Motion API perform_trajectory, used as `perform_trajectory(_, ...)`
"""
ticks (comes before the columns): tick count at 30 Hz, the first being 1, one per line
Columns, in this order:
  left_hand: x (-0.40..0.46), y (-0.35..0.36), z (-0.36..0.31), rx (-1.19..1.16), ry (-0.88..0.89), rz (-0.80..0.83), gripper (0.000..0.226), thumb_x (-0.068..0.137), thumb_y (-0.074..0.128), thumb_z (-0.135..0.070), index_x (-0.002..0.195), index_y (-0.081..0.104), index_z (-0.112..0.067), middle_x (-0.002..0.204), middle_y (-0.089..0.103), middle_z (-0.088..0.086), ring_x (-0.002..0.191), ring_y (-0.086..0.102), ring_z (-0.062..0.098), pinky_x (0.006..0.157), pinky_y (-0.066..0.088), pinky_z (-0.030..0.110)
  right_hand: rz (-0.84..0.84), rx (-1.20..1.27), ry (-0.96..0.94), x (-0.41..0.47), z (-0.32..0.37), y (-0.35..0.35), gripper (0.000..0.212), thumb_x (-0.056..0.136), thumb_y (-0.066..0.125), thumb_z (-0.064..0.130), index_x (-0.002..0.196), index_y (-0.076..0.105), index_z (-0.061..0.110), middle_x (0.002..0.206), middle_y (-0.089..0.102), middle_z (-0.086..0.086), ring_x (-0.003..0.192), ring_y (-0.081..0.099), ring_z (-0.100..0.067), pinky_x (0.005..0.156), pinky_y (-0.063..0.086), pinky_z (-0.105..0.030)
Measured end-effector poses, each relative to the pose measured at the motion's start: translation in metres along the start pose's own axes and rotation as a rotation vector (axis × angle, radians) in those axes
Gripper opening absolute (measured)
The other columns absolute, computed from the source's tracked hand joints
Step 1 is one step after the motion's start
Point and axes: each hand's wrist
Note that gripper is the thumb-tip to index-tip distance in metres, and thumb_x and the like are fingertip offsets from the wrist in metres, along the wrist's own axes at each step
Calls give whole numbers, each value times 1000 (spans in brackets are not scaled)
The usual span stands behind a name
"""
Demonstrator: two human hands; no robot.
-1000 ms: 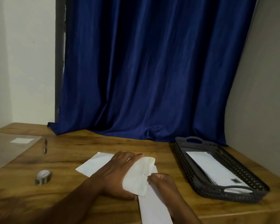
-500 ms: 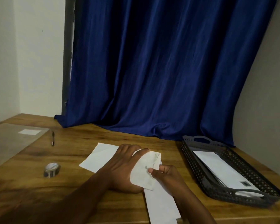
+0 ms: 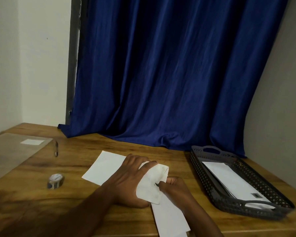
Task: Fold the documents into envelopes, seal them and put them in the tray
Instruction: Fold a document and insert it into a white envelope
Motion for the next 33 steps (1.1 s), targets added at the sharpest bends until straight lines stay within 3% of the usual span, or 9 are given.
perform_trajectory(3,-1,0,-1,2,-2,-5,117,62,73,-78,151,1,-52,156,12,-19,142,13,8,120,15,36,-3,-3,6,5,0,0,20,85,78,14,87,77,-6,87,78,-15,87,74,-33,72,55,-33)
perform_trajectory(7,-1,-1,-1,-8,33,-20,116,64,71,-78,152,2,-50,157,16,-20,144,16,5,124,4,39,-14,-11,28,6,3,3,8,83,82,18,83,79,10,82,79,-4,80,75,-20,65,57,-26)
perform_trajectory(10,-2,-2,0,-26,27,-18,115,64,72,-79,152,3,-50,156,17,-20,143,19,5,124,8,39,-32,-16,34,6,6,4,14,82,82,24,85,79,11,84,79,-4,84,75,-23,74,61,-34)
perform_trajectory(16,-2,0,4,-23,-7,-92,113,63,72,-79,152,11,-46,151,24,-19,137,25,4,120,20,35,50,93,14,-15,7,-9,26,94,70,29,91,80,5,85,78,-12,73,72,-21,62,53,-25)
perform_trajectory(20,-2,3,9,12,-53,-130,114,62,72,-79,150,6,-47,152,21,-19,138,22,5,120,15,32,-32,-91,-130,-25,4,-45,24,97,64,11,107,79,27,119,73,7,87,66,12,66,44,-2)
perform_trajectory(23,1,7,10,28,-90,-137,115,63,71,-80,149,1,-49,154,15,-19,140,19,5,122,11,33,-18,-242,-273,-39,13,-71,66,94,67,8,141,38,45,135,42,35,101,43,38,77,38,6)
perform_trajectory(25,3,10,11,34,-104,-143,116,62,71,-80,149,0,-49,156,15,-18,142,19,6,124,13,37,-7,-286,-251,-45,17,-84,72,92,70,12,139,29,47,125,43,37,95,49,35,72,41,5)
perform_trajectory(28,4,12,11,38,-104,-166,117,60,71,-81,150,4,-47,156,19,-16,142,23,8,124,15,40,53,-375,-165,-53,24,-87,36,93,70,23,124,58,34,100,72,27,89,68,12,66,51,-6)
perform_trajectory(33,2,13,11,68,-91,-176,119,58,70,-82,152,8,-46,156,22,-14,142,25,11,124,18,45,67,-440,-165,-58,21,-76,24,95,68,29,118,69,28,104,75,21,95,70,0,86,56,-24)
Point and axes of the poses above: each hand's wrist, its own x-axis towards the middle knuckle, its own y-axis out of the palm, z = x × y
